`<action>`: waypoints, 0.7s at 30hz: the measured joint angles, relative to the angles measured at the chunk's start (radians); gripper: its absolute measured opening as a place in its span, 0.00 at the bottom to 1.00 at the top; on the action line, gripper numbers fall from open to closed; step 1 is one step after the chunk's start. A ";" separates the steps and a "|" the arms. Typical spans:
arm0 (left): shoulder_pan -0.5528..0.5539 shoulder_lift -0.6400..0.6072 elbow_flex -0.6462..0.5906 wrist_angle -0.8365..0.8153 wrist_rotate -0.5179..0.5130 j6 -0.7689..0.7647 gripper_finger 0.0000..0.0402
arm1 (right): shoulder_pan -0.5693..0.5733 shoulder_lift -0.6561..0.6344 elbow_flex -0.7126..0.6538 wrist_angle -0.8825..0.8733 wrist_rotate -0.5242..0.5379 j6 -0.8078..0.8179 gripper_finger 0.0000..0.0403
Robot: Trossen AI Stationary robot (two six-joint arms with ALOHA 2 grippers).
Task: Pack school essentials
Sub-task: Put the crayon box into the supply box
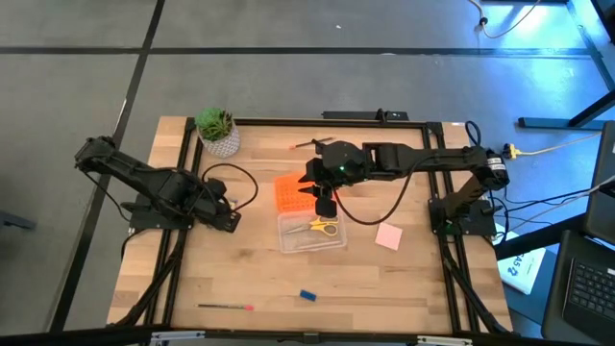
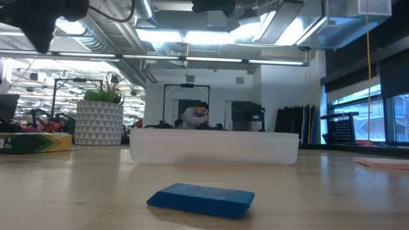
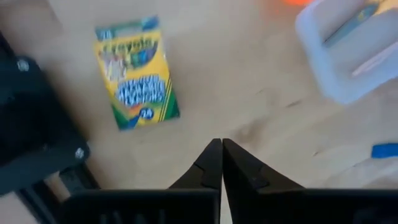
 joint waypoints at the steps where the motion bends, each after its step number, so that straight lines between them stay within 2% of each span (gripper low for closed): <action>1: 0.000 0.000 -0.007 0.002 0.015 -0.001 0.00 | 0.000 0.000 0.000 0.000 0.000 0.001 0.29; 6: 0.000 0.000 -0.033 0.012 0.036 -0.008 0.02 | 0.000 0.000 0.000 0.000 0.000 0.001 0.29; 9: 0.000 0.000 -0.049 0.012 0.035 -0.008 0.08 | 0.000 0.000 0.000 0.000 0.000 0.000 0.29; 13: 0.000 0.000 -0.082 0.015 0.028 -0.083 0.24 | 0.000 -0.001 0.000 0.000 0.000 0.002 0.29; 21: 0.024 0.000 -0.173 0.068 0.004 -0.041 0.60 | 0.000 -0.001 0.000 0.000 0.000 0.002 0.29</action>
